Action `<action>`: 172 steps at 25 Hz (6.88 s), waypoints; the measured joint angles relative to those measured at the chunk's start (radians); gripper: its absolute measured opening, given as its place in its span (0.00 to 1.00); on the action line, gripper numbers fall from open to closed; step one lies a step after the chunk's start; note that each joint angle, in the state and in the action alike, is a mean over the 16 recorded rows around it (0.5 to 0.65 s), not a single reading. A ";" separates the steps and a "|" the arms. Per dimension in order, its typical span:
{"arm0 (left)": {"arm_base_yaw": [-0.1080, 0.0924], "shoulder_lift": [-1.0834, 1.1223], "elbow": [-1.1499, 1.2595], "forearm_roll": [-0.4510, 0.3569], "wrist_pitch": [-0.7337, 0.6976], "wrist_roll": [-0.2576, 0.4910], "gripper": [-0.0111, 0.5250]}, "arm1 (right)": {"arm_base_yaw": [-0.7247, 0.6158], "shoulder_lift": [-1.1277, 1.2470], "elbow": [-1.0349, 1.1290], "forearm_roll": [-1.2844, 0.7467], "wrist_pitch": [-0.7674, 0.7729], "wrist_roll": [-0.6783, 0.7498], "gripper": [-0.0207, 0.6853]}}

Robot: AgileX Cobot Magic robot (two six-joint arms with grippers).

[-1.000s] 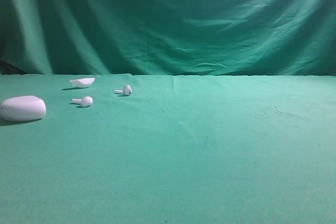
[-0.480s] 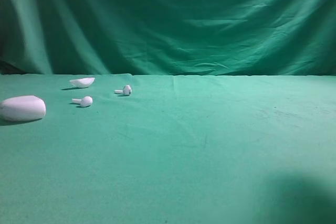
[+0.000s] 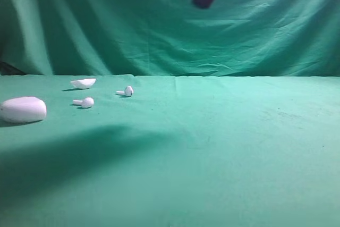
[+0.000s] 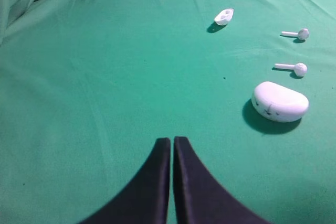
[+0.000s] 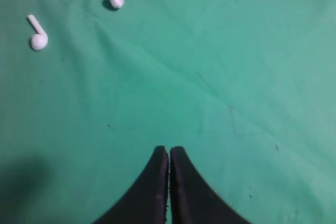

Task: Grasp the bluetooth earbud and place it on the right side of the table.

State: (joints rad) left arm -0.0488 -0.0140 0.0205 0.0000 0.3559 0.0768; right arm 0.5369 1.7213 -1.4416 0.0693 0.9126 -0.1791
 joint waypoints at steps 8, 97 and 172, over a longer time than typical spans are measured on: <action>0.000 0.000 0.000 0.000 0.000 0.000 0.02 | 0.061 0.354 -0.409 0.061 0.110 -0.064 0.23; 0.000 0.000 0.000 0.000 0.000 0.000 0.02 | -0.327 0.003 0.582 0.010 -0.524 0.045 0.28; 0.000 0.000 0.000 0.000 0.000 0.000 0.02 | -0.523 -1.730 1.421 -0.018 -0.499 0.090 0.10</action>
State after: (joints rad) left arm -0.0488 -0.0140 0.0205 0.0000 0.3559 0.0768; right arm 0.0139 -0.0084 -0.0209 0.0511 0.4133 -0.0889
